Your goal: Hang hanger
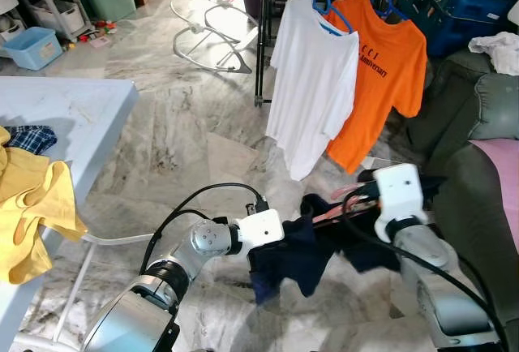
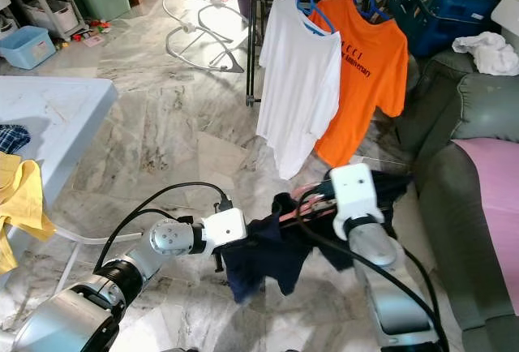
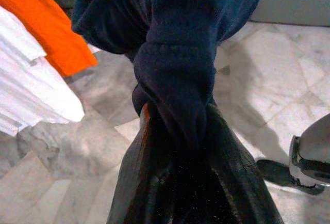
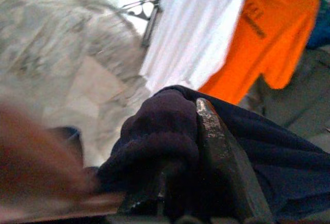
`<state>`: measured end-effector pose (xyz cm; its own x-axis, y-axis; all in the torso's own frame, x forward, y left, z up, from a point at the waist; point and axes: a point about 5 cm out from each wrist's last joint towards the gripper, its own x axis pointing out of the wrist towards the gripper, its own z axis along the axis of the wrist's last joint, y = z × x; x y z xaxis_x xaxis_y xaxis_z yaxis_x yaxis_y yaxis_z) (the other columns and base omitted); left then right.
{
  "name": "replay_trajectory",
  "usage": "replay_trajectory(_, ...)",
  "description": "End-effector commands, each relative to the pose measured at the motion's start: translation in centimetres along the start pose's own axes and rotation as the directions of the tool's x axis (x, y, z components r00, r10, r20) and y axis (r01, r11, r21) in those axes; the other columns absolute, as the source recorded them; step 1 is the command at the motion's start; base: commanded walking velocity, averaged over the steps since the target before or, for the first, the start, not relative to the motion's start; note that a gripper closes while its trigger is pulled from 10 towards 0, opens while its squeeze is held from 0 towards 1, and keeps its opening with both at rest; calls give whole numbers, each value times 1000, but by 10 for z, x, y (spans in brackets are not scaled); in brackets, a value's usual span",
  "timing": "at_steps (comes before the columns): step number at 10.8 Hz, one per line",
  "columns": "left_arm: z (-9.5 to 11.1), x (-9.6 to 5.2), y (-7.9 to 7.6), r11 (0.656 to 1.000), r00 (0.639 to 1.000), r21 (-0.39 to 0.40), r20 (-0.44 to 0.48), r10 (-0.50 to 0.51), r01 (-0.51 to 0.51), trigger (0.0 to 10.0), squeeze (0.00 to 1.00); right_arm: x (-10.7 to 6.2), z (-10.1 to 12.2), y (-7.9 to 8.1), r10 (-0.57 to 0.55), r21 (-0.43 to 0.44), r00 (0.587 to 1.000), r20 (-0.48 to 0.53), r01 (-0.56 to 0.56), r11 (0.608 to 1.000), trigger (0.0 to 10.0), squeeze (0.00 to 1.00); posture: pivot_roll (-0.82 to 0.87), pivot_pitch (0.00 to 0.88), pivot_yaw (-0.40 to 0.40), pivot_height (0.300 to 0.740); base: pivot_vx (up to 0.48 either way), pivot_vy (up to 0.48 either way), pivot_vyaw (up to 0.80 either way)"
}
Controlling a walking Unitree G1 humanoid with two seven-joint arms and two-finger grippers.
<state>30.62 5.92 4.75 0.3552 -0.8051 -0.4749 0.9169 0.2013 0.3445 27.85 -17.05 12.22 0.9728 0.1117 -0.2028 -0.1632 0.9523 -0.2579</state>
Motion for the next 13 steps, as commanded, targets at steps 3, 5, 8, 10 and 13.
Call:
replay_trajectory(3,14,9,-3,998,998,52,40,-44,42,0,0,-5,13,36,244,22,969,30,-245,969,0,0,-118,90,-1,740,0,0,0)
replay_trajectory(5,14,10,-4,998,998,49,43,-46,44,0,0,-8,9,34,264,-24,964,19,-263,964,10000,718,-118,89,-1,740,0,0,0)
replay_trajectory(8,11,8,-3,999,999,39,27,-39,38,0,0,-22,-8,3,204,-134,978,-50,-209,969,10000,1000,-119,91,1,740,0,0,0)
replay_trajectory(10,5,4,0,1000,1000,13,-1,-16,16,0,0,-37,-20,5,313,-175,941,-131,-333,927,10000,1000,-122,90,4,740,0,0,0)
replay_trajectory(13,-2,-3,5,1000,999,23,-39,-7,8,0,0,-43,-21,8,361,-162,922,-140,-381,910,10000,1000,-125,87,3,740,0,0,0)
